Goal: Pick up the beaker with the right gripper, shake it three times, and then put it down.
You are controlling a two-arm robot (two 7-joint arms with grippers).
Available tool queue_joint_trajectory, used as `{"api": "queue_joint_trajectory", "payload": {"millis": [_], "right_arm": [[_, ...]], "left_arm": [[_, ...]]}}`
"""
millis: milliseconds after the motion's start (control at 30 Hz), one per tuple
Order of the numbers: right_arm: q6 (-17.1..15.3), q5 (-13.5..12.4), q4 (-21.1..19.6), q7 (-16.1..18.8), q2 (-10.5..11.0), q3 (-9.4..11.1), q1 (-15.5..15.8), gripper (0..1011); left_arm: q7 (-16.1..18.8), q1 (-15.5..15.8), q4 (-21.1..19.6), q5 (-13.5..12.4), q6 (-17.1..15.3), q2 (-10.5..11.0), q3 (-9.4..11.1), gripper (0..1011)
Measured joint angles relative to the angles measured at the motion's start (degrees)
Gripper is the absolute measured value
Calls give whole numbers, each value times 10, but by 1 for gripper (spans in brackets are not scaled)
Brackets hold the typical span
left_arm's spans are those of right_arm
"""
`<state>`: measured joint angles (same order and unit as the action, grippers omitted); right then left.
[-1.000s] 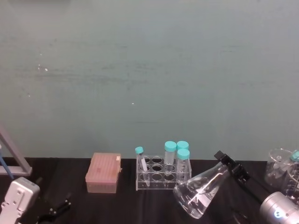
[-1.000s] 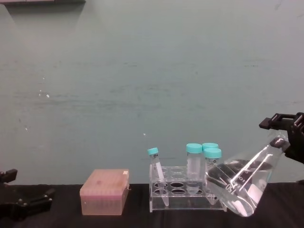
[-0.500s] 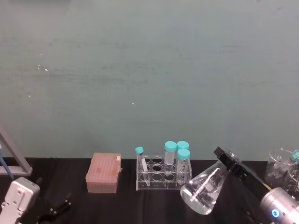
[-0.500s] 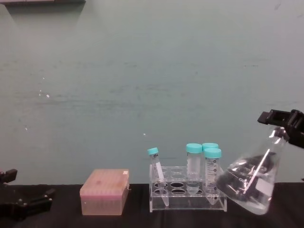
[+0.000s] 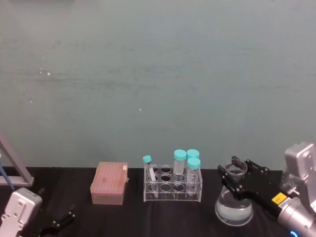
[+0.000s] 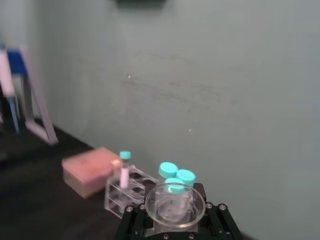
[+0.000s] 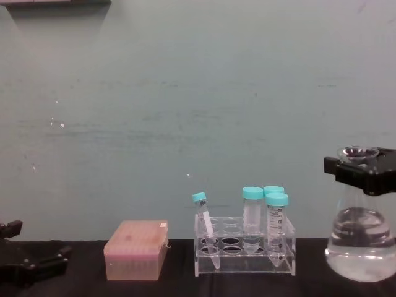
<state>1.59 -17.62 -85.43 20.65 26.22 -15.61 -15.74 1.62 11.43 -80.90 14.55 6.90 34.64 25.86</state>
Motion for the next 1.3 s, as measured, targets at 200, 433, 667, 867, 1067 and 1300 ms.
{"api": "queue_joint_trajectory", "payload": {"millis": [200,433,667,867,1067,1300], "right_arm": [[75,117,15,-26,25,-24,-8,478],[125,207,33,-56,36,-36,-14,478],[140,254,45,-66,38,-42,-18,478],[141,263,50,-59,33,-39,-20,478],[113,203,49,-25,12,-17,-14,478],[79,113,40,25,-14,9,-5,478]], "left_arm": [[0,0,0,0,0,0,0,1000],[0,0,0,0,0,0,0,1000],[0,0,0,0,0,0,0,1000],[0,0,0,0,0,0,0,1000],[0,0,0,0,0,0,0,1000],[0,0,0,0,0,0,0,1000]]}}
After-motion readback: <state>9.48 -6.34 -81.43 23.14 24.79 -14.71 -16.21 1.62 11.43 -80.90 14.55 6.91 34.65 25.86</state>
